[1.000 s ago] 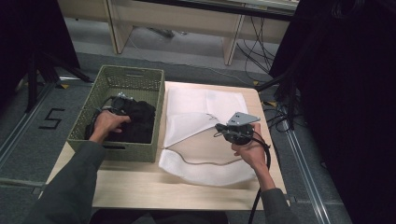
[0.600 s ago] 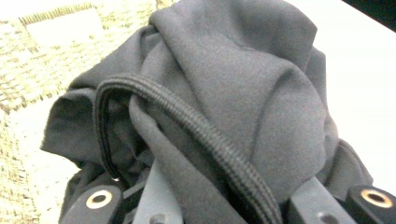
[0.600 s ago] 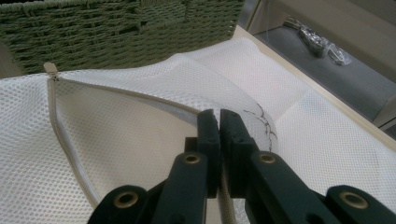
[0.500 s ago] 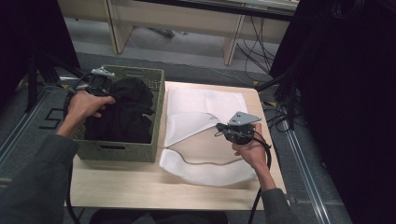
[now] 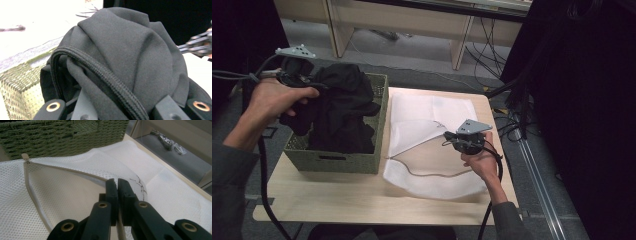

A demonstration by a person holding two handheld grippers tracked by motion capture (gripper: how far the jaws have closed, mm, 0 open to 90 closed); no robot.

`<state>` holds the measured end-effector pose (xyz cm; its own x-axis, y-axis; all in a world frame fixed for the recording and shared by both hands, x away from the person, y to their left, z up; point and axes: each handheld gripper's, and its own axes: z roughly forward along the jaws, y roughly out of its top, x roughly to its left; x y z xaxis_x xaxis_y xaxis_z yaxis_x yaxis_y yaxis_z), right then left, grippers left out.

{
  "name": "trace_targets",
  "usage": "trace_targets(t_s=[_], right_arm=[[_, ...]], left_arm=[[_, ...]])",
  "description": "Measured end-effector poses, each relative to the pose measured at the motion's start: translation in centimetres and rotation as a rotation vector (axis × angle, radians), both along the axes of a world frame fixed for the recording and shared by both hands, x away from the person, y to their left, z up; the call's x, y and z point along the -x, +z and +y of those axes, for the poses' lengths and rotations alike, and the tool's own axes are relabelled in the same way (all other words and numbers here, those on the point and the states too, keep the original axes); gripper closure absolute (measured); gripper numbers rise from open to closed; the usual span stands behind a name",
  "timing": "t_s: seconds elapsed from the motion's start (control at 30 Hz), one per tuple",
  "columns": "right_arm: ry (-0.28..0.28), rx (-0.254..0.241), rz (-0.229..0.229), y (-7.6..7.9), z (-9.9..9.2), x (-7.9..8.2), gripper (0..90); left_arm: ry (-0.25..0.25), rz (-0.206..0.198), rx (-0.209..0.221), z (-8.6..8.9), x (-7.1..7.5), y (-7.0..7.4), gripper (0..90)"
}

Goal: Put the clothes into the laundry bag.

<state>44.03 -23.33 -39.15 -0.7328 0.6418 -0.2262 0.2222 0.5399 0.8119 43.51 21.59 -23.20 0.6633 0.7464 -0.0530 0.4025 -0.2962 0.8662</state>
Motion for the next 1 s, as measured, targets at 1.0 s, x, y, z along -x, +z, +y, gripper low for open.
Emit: trace_targets(t_s=[1.0], right_arm=[[-0.036, -0.061, 0.010, 0.2, -1.0, -0.3, 88.4]], left_arm=[[-0.484, 0.114, -0.089, -21.4, 4.7, -8.1, 76.0]])
